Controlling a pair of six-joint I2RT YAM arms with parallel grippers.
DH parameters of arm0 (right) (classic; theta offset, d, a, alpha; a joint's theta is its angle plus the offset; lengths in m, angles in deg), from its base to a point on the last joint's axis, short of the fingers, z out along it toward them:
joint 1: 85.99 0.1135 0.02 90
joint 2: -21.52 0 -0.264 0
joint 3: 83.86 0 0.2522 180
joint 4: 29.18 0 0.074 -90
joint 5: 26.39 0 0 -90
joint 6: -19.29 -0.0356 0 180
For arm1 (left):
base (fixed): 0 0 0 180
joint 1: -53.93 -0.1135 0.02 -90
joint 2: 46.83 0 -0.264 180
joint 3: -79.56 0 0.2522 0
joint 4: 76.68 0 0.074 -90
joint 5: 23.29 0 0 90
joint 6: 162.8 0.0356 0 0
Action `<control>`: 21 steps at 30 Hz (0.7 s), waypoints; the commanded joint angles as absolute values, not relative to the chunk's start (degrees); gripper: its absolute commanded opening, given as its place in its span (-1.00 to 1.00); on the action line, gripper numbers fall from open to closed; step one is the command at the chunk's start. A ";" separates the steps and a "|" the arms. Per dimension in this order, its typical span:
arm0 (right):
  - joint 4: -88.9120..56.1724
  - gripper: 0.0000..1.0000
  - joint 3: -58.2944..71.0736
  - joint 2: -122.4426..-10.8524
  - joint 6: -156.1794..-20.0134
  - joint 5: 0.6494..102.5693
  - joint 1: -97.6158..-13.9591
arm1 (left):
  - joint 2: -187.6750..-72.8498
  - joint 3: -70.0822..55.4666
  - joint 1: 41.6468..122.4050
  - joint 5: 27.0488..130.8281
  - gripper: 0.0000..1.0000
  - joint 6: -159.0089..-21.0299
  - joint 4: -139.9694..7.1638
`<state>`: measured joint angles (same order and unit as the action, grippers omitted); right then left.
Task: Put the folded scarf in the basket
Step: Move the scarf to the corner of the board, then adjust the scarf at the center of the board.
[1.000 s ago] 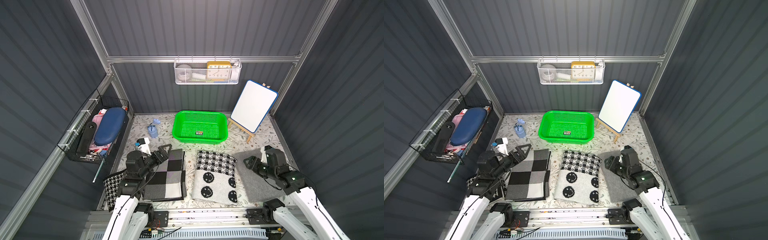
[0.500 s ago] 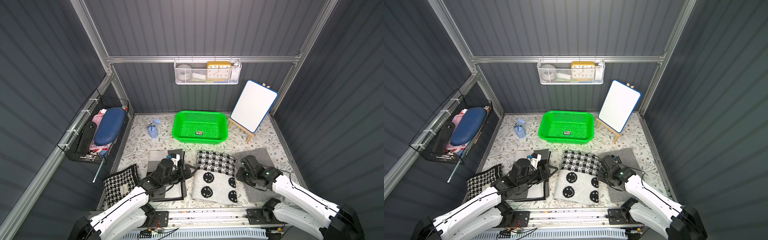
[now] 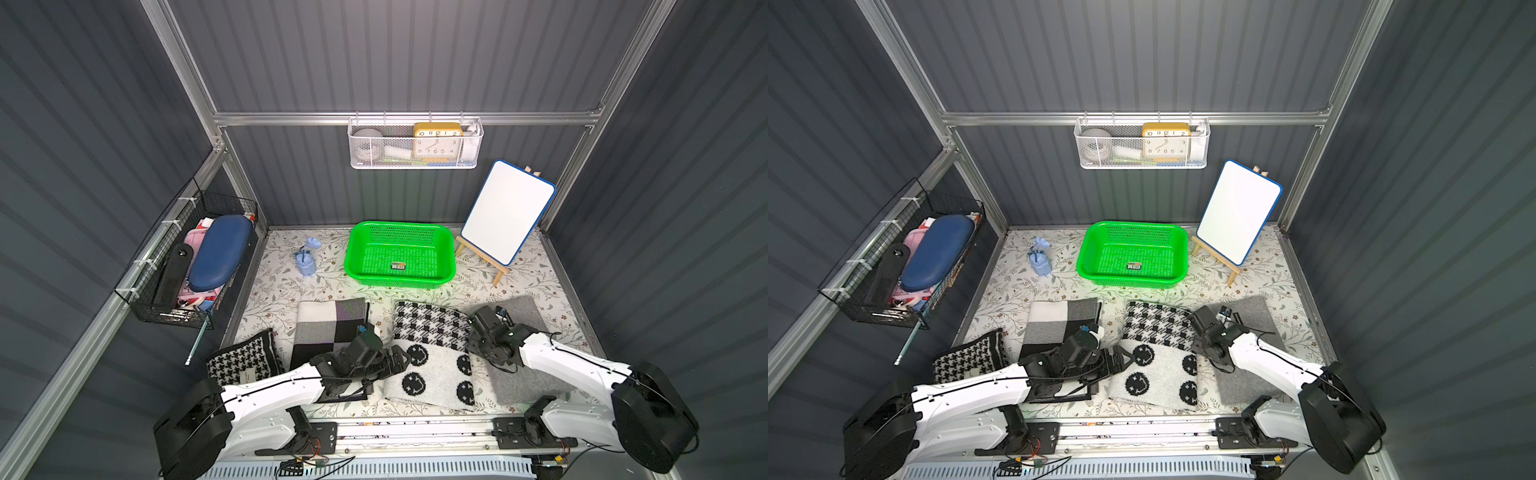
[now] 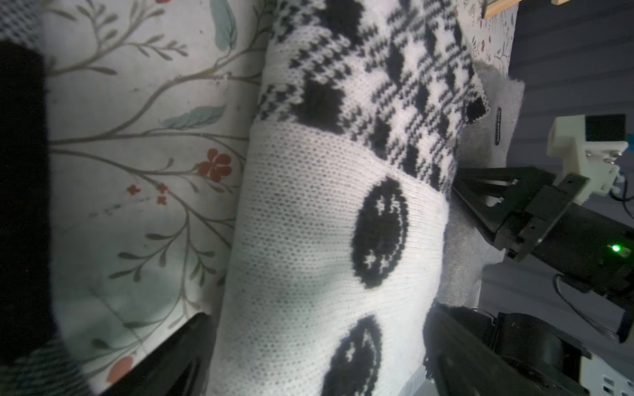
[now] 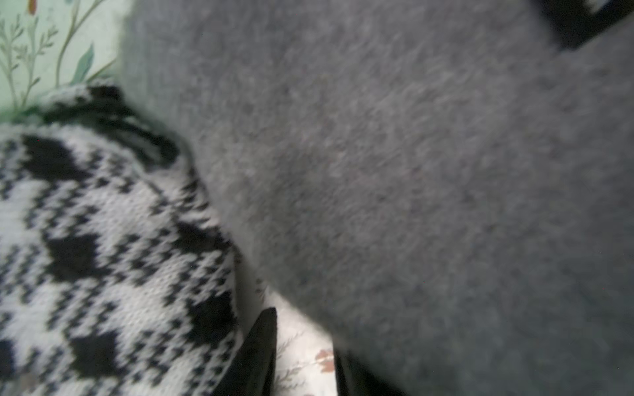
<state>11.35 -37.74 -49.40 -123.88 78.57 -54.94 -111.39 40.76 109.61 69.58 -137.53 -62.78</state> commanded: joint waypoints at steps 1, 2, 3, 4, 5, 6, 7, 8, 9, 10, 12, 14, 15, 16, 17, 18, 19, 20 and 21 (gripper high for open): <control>13.59 -0.32 -38.24 -49.44 -124.17 85.46 -59.77 | -111.32 39.76 110.17 69.12 0.98 -138.71 -62.66; 13.07 -0.30 -38.75 -49.16 -123.73 85.15 -61.94 | -111.43 39.94 110.28 69.25 0.99 -138.78 -62.57; 11.52 -0.30 -39.53 -48.75 -123.95 82.89 -64.55 | -111.61 40.12 110.26 69.28 0.99 -139.29 -62.43; 8.56 -0.30 -40.35 -48.43 -122.75 80.54 -66.16 | -111.77 40.38 110.27 69.27 0.99 -139.71 -62.30; 6.85 -0.30 -40.67 -48.31 -122.05 79.58 -67.20 | -111.94 40.61 110.35 69.35 0.99 -140.19 -62.19; 7.50 -0.26 -40.02 -48.31 -122.38 79.56 -67.85 | -112.04 40.74 110.37 69.37 0.99 -140.55 -62.00; 8.05 -0.22 -39.29 -48.28 -121.99 79.03 -68.26 | -112.23 40.88 110.35 69.34 0.99 -140.87 -61.88; 8.33 -0.18 -38.46 -48.27 -121.09 77.99 -68.61 | -112.37 40.99 110.36 69.28 0.99 -140.96 -61.75; 8.94 -0.13 -37.46 -48.32 -120.37 76.02 -68.76 | -112.65 40.95 110.35 68.99 0.99 -141.20 -61.11; 8.90 -0.07 -36.96 -48.28 -119.69 74.14 -68.77 | -112.83 40.77 110.35 68.54 0.98 -141.48 -60.18; 6.63 0.06 -36.89 -45.48 -117.43 68.78 -68.77 | -113.38 40.75 110.35 68.01 0.97 -141.90 -58.82; 2.46 0.29 -37.86 -44.19 -115.97 63.01 -68.76 | -114.33 40.77 110.35 68.43 0.95 -141.79 -58.78; 0.11 0.37 -38.43 -43.76 -115.54 60.40 -68.70 | -114.94 40.78 110.37 69.05 0.93 -141.42 -59.18; -1.41 0.42 -38.70 -43.66 -115.41 58.53 -68.68 | -115.63 40.54 110.36 69.40 0.90 -141.10 -59.38; -2.58 0.45 -38.81 -43.87 -115.29 56.90 -68.51 | -116.30 40.13 110.35 69.89 0.86 -140.68 -59.56; -3.23 0.47 -38.58 -44.15 -115.22 56.06 -68.36 | -116.89 39.93 110.36 70.25 0.82 -140.29 -59.93; -3.69 0.48 -38.25 -44.74 -115.03 55.42 -67.96 | -117.51 39.70 110.35 70.50 0.78 -139.88 -60.38; -4.41 0.50 -37.90 -45.70 -114.90 55.05 -67.47 | -118.15 39.69 110.39 70.73 0.73 -139.69 -61.05; -5.01 0.52 -37.29 -46.98 -114.48 54.39 -66.92 | -118.71 39.89 110.35 70.94 0.66 -139.47 -61.89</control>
